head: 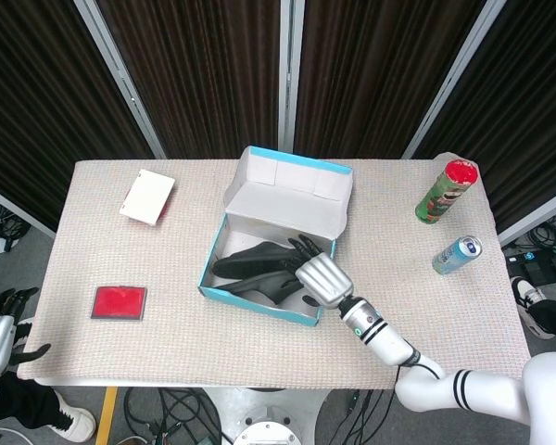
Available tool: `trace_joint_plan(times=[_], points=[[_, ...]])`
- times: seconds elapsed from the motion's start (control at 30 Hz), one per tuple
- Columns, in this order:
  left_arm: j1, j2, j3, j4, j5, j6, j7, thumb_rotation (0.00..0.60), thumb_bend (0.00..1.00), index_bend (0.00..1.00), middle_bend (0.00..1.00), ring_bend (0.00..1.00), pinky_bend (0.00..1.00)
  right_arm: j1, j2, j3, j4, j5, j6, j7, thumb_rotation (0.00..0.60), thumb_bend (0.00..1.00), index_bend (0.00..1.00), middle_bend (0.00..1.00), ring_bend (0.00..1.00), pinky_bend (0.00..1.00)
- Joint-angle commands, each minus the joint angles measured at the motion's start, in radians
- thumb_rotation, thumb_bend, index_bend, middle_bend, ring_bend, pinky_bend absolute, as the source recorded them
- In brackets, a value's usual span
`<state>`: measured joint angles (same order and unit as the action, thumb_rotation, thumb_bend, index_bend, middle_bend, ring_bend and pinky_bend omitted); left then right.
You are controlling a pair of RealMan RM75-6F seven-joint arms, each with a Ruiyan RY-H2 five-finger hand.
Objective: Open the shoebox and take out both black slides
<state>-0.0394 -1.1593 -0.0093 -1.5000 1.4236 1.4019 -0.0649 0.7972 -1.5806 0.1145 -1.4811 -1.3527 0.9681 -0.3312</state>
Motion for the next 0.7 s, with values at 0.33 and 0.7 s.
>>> trace_joint_plan(times=[0.33,0.7], points=[[-0.003,-0.001,0.002,0.003,-0.003,-0.013,-0.009,0.6,0.06,0.15,0.17,0.09,0.14,0.018,-0.018,0.01,0.016,0.064,-0.057,-0.058,0.6,0.05,0.26,0.36,0.0,0.0],[-0.003,-0.002,0.003,0.005,-0.004,-0.015,-0.016,0.6,0.06,0.15,0.17,0.09,0.14,0.033,-0.096,-0.007,0.112,0.021,-0.039,-0.102,0.6,0.16,0.41,0.43,0.04,0.0]])
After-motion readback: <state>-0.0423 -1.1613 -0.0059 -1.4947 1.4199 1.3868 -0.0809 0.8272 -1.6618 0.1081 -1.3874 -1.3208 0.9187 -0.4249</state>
